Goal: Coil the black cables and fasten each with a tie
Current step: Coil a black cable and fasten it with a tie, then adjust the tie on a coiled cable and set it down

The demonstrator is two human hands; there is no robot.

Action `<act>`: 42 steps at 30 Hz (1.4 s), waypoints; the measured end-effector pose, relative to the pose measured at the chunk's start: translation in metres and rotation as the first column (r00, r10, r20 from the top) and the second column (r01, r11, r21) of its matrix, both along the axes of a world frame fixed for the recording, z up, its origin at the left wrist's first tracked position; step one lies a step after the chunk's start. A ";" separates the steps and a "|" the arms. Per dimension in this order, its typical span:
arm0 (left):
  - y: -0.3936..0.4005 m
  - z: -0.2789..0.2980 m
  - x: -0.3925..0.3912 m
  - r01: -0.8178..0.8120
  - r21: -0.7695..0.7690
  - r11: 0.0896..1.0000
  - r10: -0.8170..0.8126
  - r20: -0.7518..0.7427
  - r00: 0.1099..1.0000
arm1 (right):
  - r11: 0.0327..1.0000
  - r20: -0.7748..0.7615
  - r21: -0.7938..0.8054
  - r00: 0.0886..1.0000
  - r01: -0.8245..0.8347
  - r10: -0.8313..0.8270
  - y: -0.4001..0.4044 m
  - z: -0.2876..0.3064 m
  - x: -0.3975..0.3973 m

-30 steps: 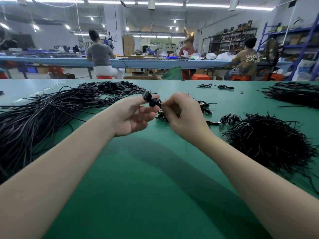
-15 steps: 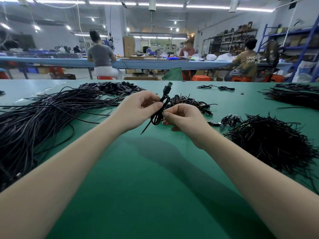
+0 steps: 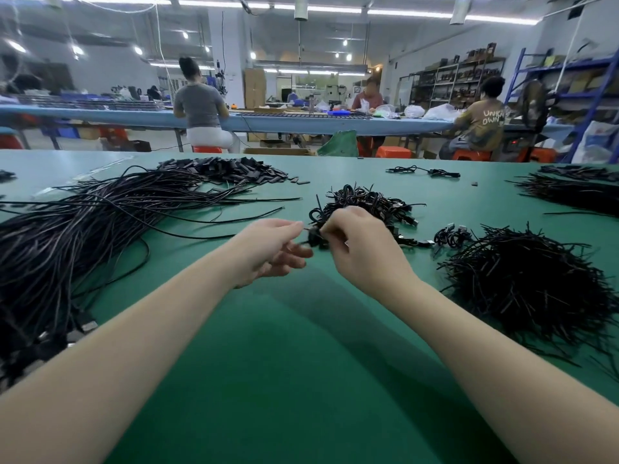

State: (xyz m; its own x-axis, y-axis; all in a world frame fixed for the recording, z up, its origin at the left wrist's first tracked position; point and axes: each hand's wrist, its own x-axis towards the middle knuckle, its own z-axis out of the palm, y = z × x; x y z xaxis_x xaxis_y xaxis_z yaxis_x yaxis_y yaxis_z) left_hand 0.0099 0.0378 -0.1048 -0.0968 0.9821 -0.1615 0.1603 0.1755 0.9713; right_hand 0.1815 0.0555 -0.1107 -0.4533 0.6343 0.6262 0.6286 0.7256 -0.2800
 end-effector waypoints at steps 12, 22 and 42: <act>0.011 0.001 -0.064 -0.189 0.471 0.862 0.470 -0.600 0.648 | 0.844 0.121 -0.479 0.970 0.243 -0.211 0.067 0.035 -0.006; -0.055 0.039 -0.226 -0.544 -0.056 0.837 -0.198 -0.958 -0.206 | 0.949 0.190 -0.270 0.975 0.164 -0.114 0.004 -0.051 -0.024; -0.092 0.054 -0.288 -0.596 0.017 0.803 -0.058 -0.993 -0.106 | 0.921 0.174 -0.356 0.980 0.155 -0.098 0.002 -0.045 -0.021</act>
